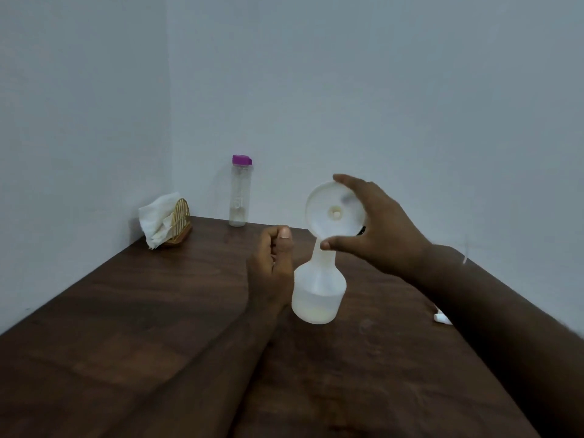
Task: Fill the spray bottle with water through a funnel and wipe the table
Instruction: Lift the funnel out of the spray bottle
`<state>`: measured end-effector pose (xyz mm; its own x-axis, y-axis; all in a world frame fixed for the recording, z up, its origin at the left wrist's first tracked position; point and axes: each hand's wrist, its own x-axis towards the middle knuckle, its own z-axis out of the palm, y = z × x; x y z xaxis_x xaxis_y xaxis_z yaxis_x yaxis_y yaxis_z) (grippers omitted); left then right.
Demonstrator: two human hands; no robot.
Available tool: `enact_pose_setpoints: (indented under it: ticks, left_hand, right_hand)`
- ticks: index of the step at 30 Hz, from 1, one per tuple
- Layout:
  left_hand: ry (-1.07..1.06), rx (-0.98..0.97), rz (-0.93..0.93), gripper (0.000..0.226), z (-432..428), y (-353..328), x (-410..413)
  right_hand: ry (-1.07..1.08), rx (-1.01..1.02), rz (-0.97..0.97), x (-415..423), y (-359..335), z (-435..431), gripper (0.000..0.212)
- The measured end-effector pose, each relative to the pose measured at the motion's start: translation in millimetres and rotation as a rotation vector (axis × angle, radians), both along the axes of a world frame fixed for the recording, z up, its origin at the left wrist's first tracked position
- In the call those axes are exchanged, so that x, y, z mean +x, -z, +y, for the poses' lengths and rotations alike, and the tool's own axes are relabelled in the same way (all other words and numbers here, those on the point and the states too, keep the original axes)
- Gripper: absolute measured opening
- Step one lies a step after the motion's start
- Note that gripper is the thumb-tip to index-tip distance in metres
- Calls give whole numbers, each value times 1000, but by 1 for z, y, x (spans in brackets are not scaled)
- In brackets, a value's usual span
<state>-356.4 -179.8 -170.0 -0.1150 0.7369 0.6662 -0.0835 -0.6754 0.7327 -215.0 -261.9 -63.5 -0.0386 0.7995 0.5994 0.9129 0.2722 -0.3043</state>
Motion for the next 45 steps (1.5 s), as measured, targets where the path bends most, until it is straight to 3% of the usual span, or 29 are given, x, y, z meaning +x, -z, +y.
enact_pose_setpoints:
  ticks: [6, 13, 15, 19, 21, 25, 29, 34, 37, 42, 45]
  left_hand:
    - [32, 57, -36, 16, -8, -3, 4]
    - [70, -69, -125, 17, -3, -3, 2]
    - [57, -81, -128, 18, -1, -3, 1]
    - [27, -126, -105, 22, 4, -1, 0]
    - [43, -146, -67, 20, 8, 2, -1]
    - [103, -121, 134, 23, 23, 16, -21]
    - [-179, -37, 429, 37, 54, 27, -78]
    - [-292, -289, 342, 30, 90, 35, -122]
    - [-193, -390, 391, 33, 98, 38, -122]
    - [-151, -246, 614, 21, 108, 41, -112]
    - [-130, -220, 656, 18, 116, 41, -108]
  right_hand:
    - [-78, -74, -234, -15, 10, 2, 99]
    - [-149, -52, -29, -21, 10, 4, 84]
    - [-141, 5, 67, -25, 13, 3, 68]
    - [-89, 131, 241, -32, 21, 4, 13]
    - [-68, 185, 309, -36, 24, 7, 3]
    - [-27, 250, 269, -55, 27, 19, 6]
    - [16, 257, -29, -89, 32, 45, 10]
    - [71, 6, -421, -131, 66, 91, 25]
    - [135, -62, -471, -135, 85, 135, 24]
    - [234, -180, -420, -123, 104, 208, 19]
    - [278, -237, -381, -111, 115, 244, 22]
